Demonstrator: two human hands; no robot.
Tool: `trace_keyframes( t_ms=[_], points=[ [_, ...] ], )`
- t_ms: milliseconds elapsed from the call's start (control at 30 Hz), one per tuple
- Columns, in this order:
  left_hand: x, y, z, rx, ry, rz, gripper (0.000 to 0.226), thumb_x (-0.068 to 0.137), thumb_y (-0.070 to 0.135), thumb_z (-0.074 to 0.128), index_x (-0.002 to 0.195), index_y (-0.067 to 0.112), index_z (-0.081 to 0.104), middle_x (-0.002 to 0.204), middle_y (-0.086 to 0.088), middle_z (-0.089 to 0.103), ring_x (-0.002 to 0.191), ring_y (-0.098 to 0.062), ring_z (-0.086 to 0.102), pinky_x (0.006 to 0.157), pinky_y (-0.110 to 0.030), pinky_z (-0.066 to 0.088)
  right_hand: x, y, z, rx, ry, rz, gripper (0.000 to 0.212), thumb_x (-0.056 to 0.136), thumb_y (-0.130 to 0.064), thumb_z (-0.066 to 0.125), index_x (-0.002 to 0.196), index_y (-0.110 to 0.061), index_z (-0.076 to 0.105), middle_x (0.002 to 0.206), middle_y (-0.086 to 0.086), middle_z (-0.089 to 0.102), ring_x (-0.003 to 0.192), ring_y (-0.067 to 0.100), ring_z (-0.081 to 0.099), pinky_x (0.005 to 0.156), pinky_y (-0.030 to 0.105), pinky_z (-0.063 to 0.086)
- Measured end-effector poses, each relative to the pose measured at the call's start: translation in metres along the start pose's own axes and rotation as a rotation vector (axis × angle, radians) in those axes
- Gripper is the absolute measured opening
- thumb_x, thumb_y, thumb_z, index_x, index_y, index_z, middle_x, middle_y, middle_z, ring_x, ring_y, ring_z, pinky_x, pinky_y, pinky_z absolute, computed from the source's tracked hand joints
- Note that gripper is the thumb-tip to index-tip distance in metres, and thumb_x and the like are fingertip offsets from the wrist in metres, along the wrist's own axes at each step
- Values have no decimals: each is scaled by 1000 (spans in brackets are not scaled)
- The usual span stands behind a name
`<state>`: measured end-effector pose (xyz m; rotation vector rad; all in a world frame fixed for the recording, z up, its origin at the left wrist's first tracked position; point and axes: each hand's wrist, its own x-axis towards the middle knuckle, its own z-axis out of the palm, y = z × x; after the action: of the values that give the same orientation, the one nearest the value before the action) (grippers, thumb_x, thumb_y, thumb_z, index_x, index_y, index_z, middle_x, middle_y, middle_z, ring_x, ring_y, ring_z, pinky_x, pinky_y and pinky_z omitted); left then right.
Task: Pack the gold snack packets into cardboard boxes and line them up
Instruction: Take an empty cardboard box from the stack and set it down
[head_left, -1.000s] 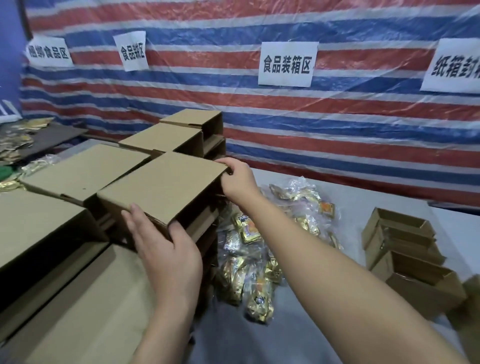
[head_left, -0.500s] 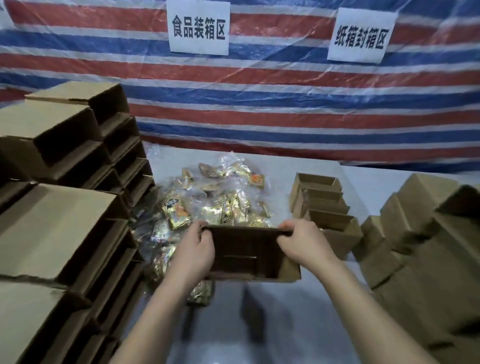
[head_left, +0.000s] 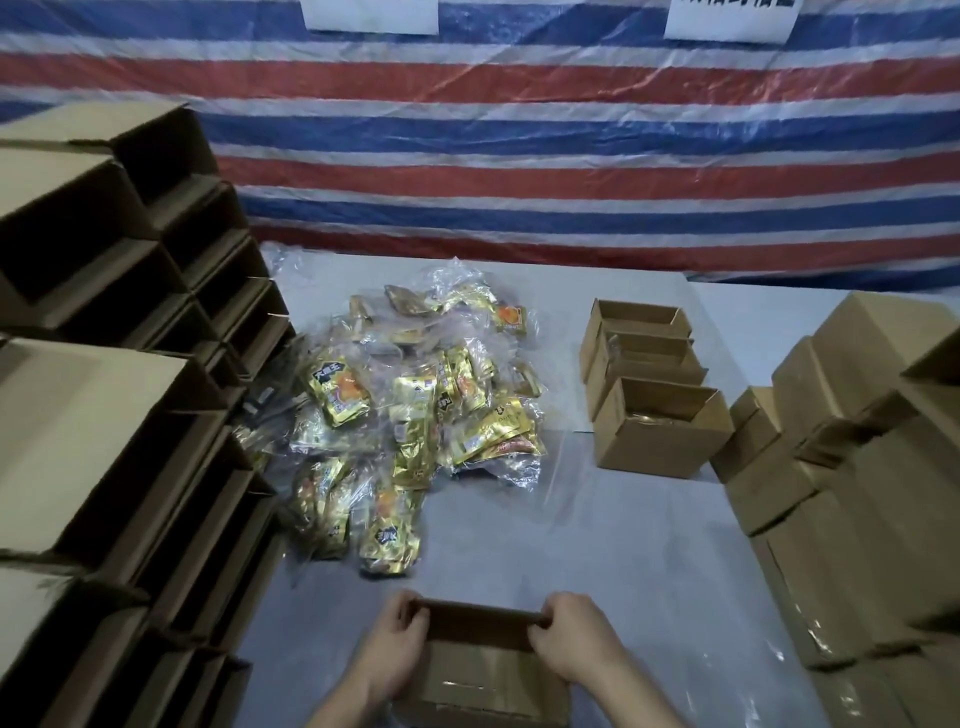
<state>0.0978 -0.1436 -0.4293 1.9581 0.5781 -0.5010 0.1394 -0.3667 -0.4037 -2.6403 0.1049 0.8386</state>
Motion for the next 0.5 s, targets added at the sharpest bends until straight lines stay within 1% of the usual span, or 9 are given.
trace_keyframes(
  t_ms=[67,100,200,267,367,433,500],
  points=[
    [3,-6,0,-11,38,18,9,97,24,54,91,30,54,97,2,65,101,-19,60,84,-28,44,0,-2,6,21,17,8,14,84,-39,56,82,-25,55,104,3,69,100,23,65,76,25,47],
    [4,-7,0,3,41,21,8,97,24,54,90,27,55,95,2,65,99,-18,61,82,-28,44,0,-2,7,30,15,12,15,84,-39,56,81,-24,55,101,3,69,98,22,65,74,25,47],
    [4,-9,-5,29,39,31,6,95,26,55,89,26,56,90,3,66,93,-17,61,82,-30,46,0,-4,4,63,-31,12,18,81,-40,57,79,-23,58,94,1,66,93,21,65,71,25,47],
    [2,-10,-9,21,48,19,3,91,30,58,90,28,57,91,7,66,92,-12,60,81,-29,44,1,-6,0,51,-48,-5,27,78,-47,57,87,-23,63,98,-1,67,94,20,64,73,25,48],
    [2,-7,-15,-14,60,3,8,90,38,59,91,31,57,92,12,64,94,-9,59,80,-28,42,3,-10,-10,22,-61,-40,44,75,-59,56,103,-26,63,109,-4,65,101,17,62,75,24,46],
    [7,0,-20,-52,73,33,11,93,37,55,93,27,58,92,10,64,96,-13,61,76,-28,42,6,-14,-17,21,-79,-84,60,77,-64,56,122,-25,60,123,-4,61,111,14,58,86,24,46],
    [19,10,-26,-63,135,66,11,94,30,53,97,21,59,98,4,66,99,-17,60,78,-29,44,8,-19,-23,25,-71,-150,66,83,-65,53,133,-22,55,134,-5,56,121,13,53,95,25,44]
  ],
)
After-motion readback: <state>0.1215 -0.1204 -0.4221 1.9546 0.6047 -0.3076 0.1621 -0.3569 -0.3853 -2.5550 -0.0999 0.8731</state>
